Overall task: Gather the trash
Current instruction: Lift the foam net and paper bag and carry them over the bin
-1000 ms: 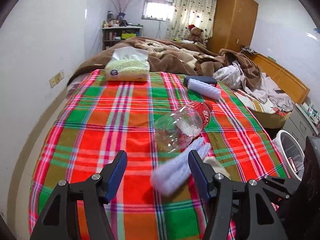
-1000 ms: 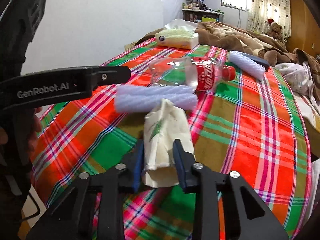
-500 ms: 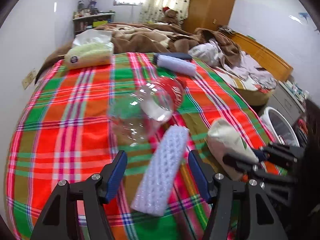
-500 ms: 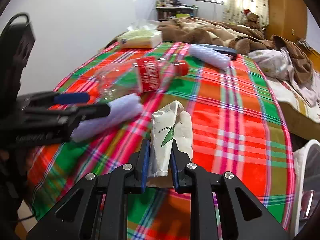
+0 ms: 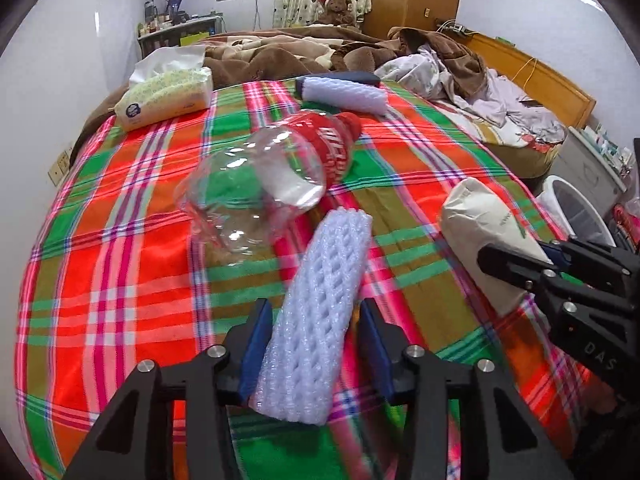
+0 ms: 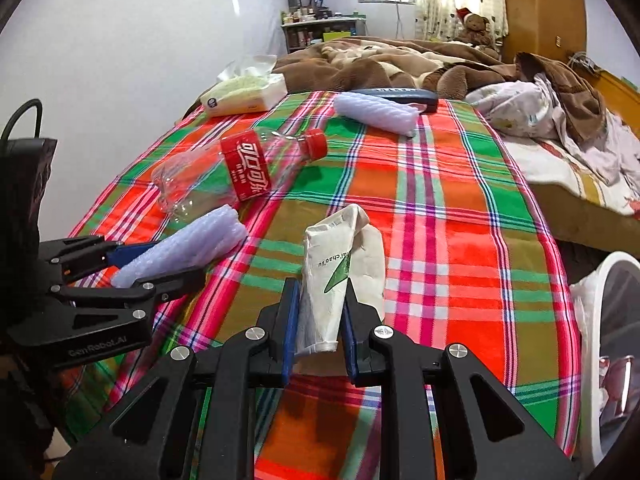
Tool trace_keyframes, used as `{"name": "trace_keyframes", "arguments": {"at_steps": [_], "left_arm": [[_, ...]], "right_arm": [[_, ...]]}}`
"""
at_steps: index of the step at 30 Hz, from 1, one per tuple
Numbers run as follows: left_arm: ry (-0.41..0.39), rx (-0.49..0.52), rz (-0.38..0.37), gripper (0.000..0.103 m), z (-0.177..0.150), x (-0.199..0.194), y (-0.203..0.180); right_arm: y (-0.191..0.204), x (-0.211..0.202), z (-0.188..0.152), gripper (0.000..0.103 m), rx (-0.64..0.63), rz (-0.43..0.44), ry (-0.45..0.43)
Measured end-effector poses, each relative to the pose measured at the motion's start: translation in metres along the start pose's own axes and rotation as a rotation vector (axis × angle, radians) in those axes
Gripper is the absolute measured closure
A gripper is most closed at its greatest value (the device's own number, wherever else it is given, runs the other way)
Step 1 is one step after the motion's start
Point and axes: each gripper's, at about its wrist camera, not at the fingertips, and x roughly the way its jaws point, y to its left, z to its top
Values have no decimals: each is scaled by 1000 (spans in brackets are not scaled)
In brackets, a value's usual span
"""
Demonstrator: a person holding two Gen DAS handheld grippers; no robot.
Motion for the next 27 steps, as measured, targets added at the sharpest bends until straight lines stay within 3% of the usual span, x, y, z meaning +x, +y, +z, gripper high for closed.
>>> {"name": "trace_keyframes", "arguments": {"at_steps": [8,17,27], "left_arm": [[-2,-19,26,75,-3,-3,-8],[-25,-54,27,77,-6,-15,-19],[-86,-15,15,77,3,-39,-53]], "right_arm": [[-5,-3,0,83,-6,13,-11],[-14,-15,-1,83,-5,26,-39],[-36,-42,-1,83,20,-1,-95]]}}
